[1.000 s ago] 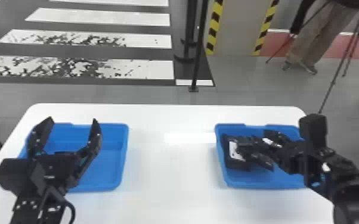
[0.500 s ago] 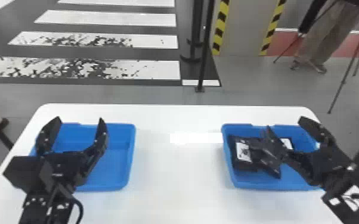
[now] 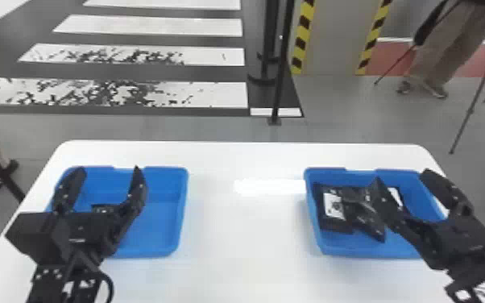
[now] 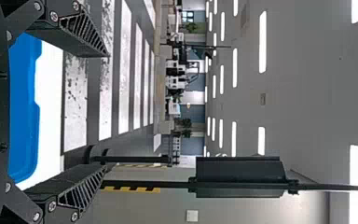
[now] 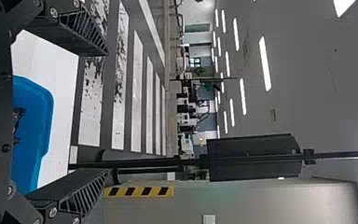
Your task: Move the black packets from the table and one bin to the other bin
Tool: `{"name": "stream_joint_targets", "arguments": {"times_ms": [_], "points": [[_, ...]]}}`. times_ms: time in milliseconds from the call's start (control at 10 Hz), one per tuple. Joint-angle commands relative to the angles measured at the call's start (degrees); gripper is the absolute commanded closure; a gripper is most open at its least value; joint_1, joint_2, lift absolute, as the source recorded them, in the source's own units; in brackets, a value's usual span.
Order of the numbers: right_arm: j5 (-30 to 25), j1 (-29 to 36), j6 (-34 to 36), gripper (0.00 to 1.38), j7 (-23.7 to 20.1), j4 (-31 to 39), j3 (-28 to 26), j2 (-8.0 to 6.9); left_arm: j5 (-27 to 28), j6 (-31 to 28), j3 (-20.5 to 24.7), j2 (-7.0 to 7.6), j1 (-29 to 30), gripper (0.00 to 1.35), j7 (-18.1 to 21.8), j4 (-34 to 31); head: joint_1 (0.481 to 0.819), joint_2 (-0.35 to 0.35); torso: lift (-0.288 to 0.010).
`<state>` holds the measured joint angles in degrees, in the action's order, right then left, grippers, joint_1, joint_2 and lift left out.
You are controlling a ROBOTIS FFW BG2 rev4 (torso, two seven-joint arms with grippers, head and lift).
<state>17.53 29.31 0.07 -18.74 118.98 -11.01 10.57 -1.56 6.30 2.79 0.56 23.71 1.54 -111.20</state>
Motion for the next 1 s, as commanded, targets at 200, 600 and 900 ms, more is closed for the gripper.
{"name": "stream_joint_targets", "arguments": {"times_ms": [200,600,900], "points": [[-0.39,1.2,0.07,0.14,0.02,-0.22,-0.07,-0.2,-0.04,-11.92,3.16,1.03,-1.07,0.19,1.63,-3.2,0.695,-0.014,-0.11],[0.52,5.14,0.77,0.14,-0.06,2.17,-0.07,-0.2,8.18,-47.08,8.64,2.17,-10.5,0.18,11.73,-4.6,0.695,0.032,-0.11],[0.52,6.13,0.91,0.14,-0.94,3.01,0.27,-0.2,17.21,-63.11,10.58,2.96,-14.29,0.19,12.79,-4.6,0.695,0.1,-0.11]]}}
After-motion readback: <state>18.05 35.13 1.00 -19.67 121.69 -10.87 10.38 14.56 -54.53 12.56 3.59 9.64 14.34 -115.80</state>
